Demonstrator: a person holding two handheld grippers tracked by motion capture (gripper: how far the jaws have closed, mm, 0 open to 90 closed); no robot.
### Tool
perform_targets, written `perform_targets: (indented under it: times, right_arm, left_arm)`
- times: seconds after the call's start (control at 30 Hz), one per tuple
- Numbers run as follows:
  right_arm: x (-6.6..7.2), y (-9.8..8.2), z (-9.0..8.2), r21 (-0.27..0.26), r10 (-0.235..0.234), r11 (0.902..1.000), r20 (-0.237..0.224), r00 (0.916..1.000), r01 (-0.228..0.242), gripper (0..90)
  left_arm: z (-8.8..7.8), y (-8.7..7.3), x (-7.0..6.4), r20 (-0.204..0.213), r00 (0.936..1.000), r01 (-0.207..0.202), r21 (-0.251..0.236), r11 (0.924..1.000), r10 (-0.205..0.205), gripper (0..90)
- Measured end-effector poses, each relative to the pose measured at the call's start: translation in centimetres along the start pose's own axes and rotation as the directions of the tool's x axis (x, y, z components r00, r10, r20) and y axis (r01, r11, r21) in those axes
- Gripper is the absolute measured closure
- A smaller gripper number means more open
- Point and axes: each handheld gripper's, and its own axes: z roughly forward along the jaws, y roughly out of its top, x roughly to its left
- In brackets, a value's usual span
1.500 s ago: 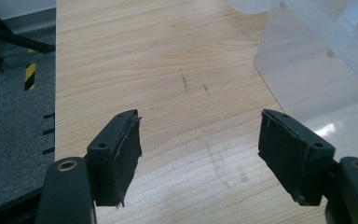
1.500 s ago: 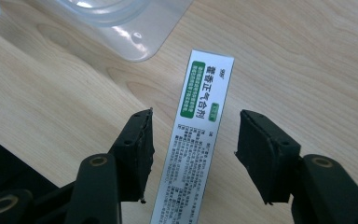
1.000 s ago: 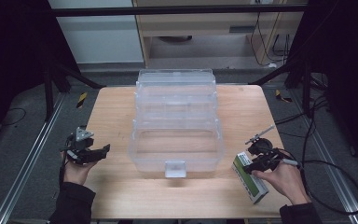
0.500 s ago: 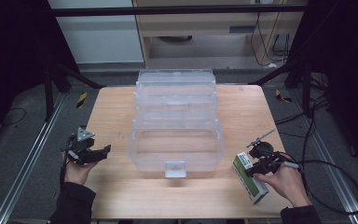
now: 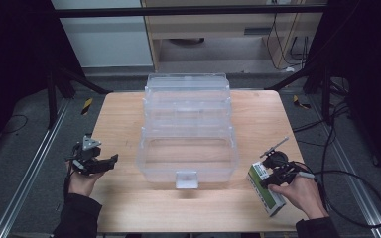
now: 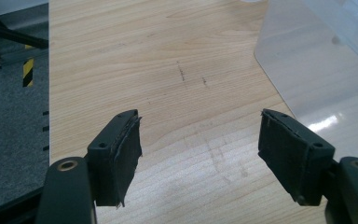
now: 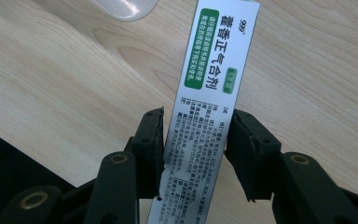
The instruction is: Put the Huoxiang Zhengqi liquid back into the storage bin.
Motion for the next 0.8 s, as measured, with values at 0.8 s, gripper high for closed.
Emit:
perform_targets:
  times: [0.8]
  right_arm:
    - [-0.48,0.85,-0.02,0.084,-0.012,0.9964,-0.011,0.9999,0.013,63.8]
  left_arm:
    - [0.18,-0.02,-0.12,-0.002,0.9999,-0.012,0.015,0.9998,0.012,28.9]
